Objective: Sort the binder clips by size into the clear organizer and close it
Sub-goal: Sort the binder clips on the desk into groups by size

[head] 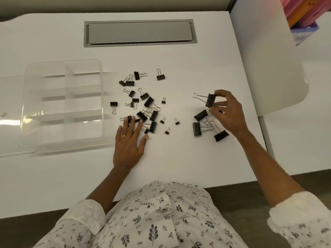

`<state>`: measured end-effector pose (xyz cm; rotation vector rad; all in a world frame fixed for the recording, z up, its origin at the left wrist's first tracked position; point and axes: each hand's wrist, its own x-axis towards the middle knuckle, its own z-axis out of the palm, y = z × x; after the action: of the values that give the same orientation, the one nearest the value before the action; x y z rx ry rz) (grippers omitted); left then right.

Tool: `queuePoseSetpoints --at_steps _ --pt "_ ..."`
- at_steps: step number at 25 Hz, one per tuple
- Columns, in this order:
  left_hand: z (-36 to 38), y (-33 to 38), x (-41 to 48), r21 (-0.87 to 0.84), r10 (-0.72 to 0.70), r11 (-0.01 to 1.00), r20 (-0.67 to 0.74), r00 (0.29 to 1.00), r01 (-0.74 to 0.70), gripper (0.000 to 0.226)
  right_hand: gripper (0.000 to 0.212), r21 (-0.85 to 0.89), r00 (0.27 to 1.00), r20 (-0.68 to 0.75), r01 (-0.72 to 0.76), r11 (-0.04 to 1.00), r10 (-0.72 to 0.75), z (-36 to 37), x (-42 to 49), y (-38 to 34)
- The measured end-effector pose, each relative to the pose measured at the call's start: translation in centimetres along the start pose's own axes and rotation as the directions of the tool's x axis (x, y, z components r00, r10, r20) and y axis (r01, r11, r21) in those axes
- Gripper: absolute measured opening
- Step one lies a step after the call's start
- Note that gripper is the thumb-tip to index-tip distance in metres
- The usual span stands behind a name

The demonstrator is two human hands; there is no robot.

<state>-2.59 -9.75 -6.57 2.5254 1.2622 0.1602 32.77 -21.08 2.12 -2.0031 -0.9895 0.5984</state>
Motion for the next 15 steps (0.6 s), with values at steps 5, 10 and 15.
queuePoseSetpoints --at_steps 5,10,15 --pt "-0.1 0.0 -0.1 0.013 0.000 1.000 -0.005 1.000 0.000 0.062 0.051 0.054 0.977 -0.091 -0.189 0.981 0.193 -4.8 -6.1 5.2" --pt "0.0 0.1 -0.2 -0.002 0.005 1.000 0.000 1.000 -0.005 0.062 0.051 0.002 0.982 -0.020 -0.190 0.982 0.190 -4.8 -7.4 6.9" --pt "0.0 0.2 -0.3 -0.006 0.020 1.000 -0.009 1.000 -0.020 0.062 0.051 -0.137 0.995 0.036 -0.087 0.987 0.092 -4.8 -6.7 7.3"
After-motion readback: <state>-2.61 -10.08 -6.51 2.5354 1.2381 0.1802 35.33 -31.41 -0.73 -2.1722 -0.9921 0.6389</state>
